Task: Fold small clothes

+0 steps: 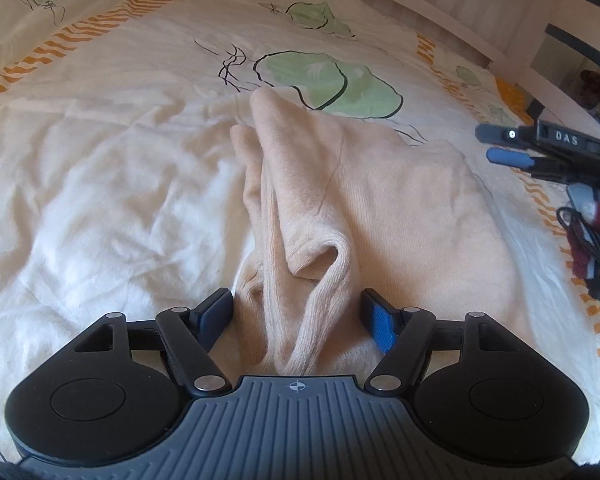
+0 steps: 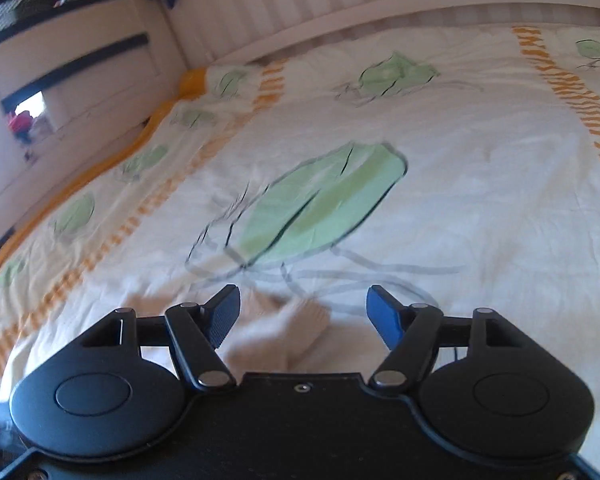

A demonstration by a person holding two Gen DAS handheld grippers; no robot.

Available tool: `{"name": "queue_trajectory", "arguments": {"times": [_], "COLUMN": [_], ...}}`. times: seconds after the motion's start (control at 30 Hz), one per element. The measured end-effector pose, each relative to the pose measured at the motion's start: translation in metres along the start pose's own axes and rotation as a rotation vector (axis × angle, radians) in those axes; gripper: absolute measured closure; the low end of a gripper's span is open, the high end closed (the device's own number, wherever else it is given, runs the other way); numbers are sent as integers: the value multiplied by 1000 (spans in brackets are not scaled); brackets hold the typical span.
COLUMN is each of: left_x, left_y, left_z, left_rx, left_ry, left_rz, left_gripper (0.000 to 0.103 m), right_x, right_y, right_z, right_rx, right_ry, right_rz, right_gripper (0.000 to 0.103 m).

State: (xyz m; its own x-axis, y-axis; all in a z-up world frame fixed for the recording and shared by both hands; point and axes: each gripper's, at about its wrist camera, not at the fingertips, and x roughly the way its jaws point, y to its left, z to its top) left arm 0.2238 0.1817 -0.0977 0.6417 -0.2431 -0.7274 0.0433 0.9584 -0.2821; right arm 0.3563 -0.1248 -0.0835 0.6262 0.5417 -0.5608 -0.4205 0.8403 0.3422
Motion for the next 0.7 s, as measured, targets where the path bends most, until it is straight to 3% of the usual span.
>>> {"name": "queue_trajectory", "arguments": {"times": [0.13,0.3,0.47,0.53,0.7], "left_x": [0,-2,-29,-41,-38], "left_y": [-1,0,3,1,-5], "left_z": [0,1,1,4,17], "left_rx": [-1,-3,-40,-36,-47], "left_ry": [1,6,-36,-69,-100], "left_rz": [-1,-9,-29,-40,-88], "left_gripper": [34,34,31,16,5], "right_x": [32,55,16,4,10], "right_y": [1,-12,-21,-21,-15], "right_z": [-1,15,-3,-15,-35], "right_rx": [-43,29,131,170,239], "right_ry": [36,-14,-15,-5,54], "right_rz": [-58,-178,-32,51,183], "right_gripper": [30,30,25,20,15]}}
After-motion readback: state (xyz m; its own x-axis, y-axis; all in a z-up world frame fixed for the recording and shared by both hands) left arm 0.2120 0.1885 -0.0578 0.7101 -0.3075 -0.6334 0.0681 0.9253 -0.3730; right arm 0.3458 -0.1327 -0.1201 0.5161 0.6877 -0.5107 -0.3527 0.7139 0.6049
